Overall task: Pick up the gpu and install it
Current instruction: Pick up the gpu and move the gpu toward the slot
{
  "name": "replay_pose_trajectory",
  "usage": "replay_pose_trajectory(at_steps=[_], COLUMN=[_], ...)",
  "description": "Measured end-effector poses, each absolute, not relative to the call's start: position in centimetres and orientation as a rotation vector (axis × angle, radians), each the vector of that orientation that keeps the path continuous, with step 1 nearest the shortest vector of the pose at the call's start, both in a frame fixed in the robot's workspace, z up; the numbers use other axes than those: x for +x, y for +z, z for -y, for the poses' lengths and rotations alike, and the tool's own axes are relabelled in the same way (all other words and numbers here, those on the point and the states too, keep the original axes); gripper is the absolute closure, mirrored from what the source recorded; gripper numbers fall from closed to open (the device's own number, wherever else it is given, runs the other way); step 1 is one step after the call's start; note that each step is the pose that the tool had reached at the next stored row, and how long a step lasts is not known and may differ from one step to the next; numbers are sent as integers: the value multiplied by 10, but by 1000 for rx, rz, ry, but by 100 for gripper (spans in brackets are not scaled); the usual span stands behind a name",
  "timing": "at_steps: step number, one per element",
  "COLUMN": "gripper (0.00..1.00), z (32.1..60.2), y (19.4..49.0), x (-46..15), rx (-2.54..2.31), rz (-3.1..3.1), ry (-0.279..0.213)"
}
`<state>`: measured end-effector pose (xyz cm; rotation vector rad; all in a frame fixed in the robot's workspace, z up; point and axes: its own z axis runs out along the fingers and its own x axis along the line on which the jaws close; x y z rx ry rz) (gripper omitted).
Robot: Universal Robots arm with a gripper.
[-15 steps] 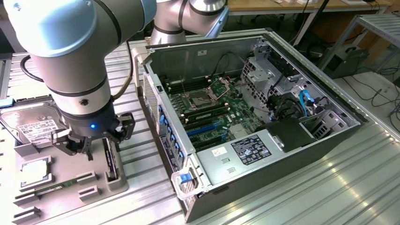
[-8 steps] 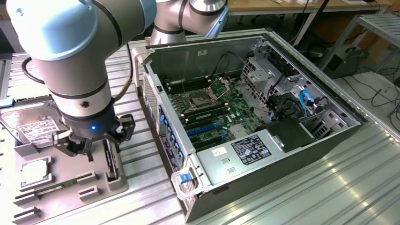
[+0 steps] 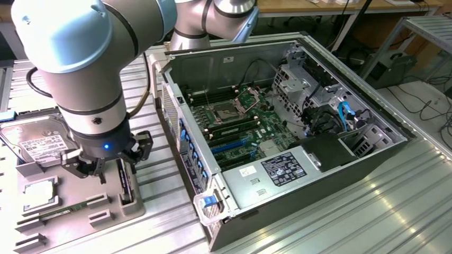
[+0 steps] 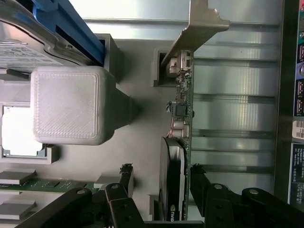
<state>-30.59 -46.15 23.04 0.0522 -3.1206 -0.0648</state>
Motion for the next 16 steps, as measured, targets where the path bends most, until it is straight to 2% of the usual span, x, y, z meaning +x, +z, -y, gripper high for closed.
replay_pose_trajectory(at_steps=[16], gripper=[40], z=[454], y=[224], x=[-302], rx=[-52], rz=[3121], ry=[-43])
